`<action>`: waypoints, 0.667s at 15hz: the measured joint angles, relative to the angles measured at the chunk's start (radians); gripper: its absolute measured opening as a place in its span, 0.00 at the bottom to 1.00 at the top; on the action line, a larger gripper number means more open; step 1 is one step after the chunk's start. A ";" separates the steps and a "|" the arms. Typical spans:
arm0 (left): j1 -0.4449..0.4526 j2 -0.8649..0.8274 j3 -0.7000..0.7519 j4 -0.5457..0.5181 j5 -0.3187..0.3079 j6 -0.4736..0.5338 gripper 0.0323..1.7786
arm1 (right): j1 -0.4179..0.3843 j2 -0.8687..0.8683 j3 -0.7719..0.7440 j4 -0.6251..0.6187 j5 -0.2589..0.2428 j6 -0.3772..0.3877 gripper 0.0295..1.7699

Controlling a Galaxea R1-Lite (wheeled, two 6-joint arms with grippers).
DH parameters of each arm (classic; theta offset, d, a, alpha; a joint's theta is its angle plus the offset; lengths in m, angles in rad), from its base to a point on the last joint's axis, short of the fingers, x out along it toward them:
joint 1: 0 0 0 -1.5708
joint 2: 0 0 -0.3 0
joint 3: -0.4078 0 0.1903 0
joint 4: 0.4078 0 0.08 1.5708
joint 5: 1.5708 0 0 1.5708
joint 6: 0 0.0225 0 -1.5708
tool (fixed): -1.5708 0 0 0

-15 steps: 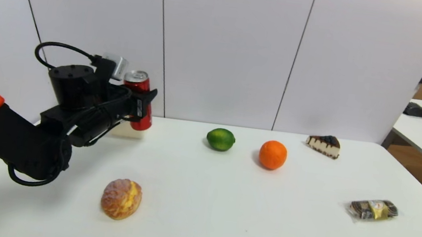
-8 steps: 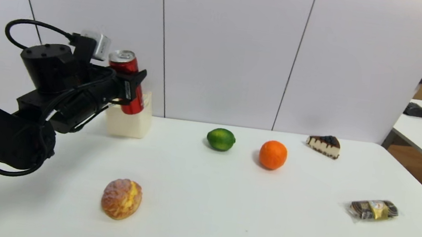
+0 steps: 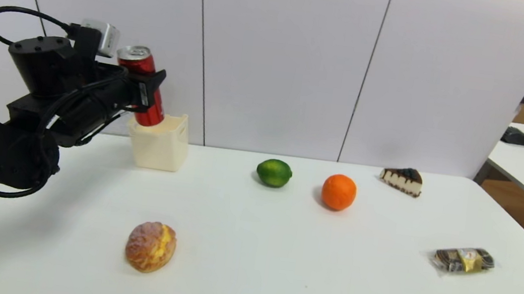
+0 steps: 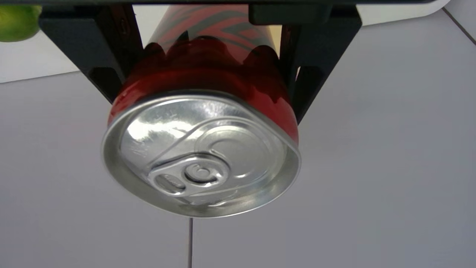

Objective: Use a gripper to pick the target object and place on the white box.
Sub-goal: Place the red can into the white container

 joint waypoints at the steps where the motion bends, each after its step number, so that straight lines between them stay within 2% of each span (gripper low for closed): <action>1: 0.005 0.012 -0.017 0.000 0.000 0.001 0.55 | 0.000 0.000 0.000 -0.001 0.000 0.000 0.96; 10: 0.008 0.170 -0.180 0.017 -0.002 0.006 0.55 | -0.001 0.000 0.000 -0.001 0.000 0.000 0.96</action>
